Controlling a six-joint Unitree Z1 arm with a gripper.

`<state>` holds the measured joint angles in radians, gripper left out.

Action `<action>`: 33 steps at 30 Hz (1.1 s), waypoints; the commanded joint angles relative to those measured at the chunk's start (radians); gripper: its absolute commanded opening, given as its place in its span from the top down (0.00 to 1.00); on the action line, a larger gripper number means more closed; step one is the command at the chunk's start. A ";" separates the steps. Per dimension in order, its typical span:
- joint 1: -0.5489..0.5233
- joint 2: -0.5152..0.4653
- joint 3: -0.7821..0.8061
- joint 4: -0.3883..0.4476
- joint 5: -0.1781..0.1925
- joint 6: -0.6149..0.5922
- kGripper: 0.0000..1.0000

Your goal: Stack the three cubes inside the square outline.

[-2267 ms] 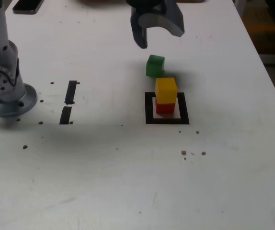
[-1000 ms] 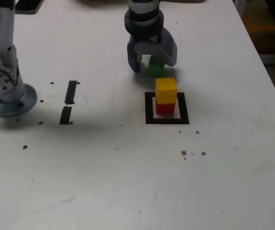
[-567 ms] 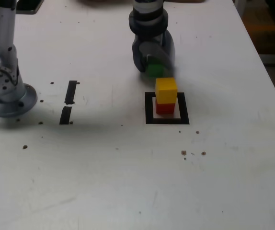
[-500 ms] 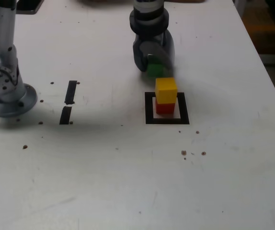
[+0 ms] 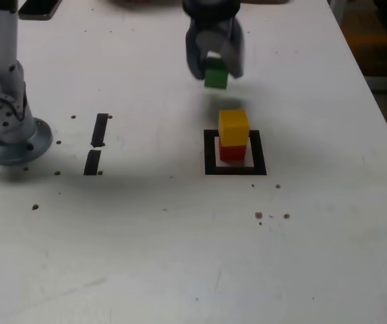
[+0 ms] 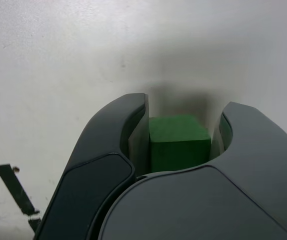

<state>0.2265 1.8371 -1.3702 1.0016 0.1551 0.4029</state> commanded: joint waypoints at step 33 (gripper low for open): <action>-0.255 0.031 -0.287 0.382 -0.131 -0.278 0.89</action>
<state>-0.0225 1.8641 -1.6586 1.3832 0.0290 0.1350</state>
